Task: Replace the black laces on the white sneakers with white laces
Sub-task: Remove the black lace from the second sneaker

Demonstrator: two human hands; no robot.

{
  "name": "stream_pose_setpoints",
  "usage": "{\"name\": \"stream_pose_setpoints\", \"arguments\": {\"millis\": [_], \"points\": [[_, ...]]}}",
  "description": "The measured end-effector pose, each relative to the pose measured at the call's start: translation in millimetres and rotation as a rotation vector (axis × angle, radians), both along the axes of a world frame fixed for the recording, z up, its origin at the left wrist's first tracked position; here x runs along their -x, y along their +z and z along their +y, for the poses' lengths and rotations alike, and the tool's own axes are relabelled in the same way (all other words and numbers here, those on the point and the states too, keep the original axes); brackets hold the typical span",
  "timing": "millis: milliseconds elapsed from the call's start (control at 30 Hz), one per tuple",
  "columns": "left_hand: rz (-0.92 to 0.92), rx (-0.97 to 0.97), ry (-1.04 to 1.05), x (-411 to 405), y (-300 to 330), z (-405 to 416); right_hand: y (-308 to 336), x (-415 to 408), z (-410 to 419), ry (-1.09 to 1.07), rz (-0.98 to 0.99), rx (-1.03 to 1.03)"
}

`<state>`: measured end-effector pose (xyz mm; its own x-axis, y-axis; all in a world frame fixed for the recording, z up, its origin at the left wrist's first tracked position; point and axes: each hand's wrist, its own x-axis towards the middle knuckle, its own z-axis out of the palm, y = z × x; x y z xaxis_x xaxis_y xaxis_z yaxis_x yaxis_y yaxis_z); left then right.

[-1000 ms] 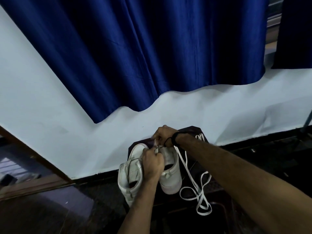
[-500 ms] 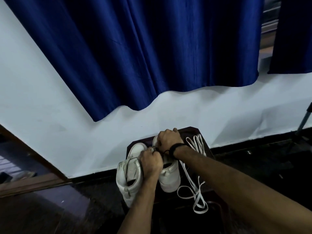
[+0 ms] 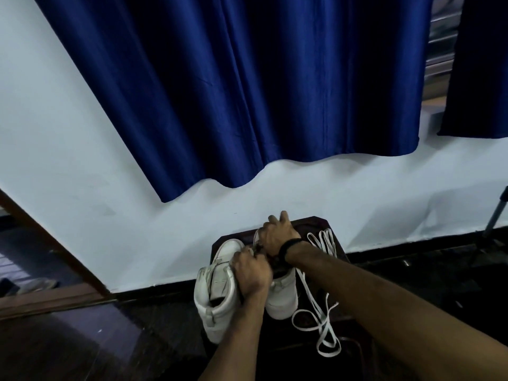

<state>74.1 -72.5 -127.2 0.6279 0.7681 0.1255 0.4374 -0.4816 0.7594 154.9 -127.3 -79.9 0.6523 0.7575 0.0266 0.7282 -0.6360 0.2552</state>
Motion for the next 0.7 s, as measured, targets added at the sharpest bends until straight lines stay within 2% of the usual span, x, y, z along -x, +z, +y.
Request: {"name": "stream_pose_setpoints", "arguments": {"millis": [100,167,267,367,433,500,567,633,700], "points": [[0.014,-0.032,0.040,1,3,-2,23,-6,-12,-0.028,0.150,-0.049],[0.010,-0.040,0.058,1,4,-4,39,-12,-25,-0.013,0.321,-0.175],[0.001,-0.040,0.088,1,2,-6,56,-23,-44,0.029,0.669,-0.472],[0.013,-0.065,0.096,1,1,-9,81,-15,-53,0.195,1.020,-0.904],[0.030,-0.068,0.094,2,3,-11,104,-4,-58,0.320,1.135,-1.149],[0.031,-0.100,0.097,3,5,-14,126,6,-61,0.399,1.132,-1.279],[-0.032,-0.197,0.088,5,8,-14,134,11,-60,0.381,1.053,-1.248],[-0.182,-0.274,0.044,11,17,-14,124,11,-58,0.303,0.980,-1.067],[-0.382,-0.225,-0.046,16,33,-17,105,7,-58,0.208,0.945,-0.905]]}}
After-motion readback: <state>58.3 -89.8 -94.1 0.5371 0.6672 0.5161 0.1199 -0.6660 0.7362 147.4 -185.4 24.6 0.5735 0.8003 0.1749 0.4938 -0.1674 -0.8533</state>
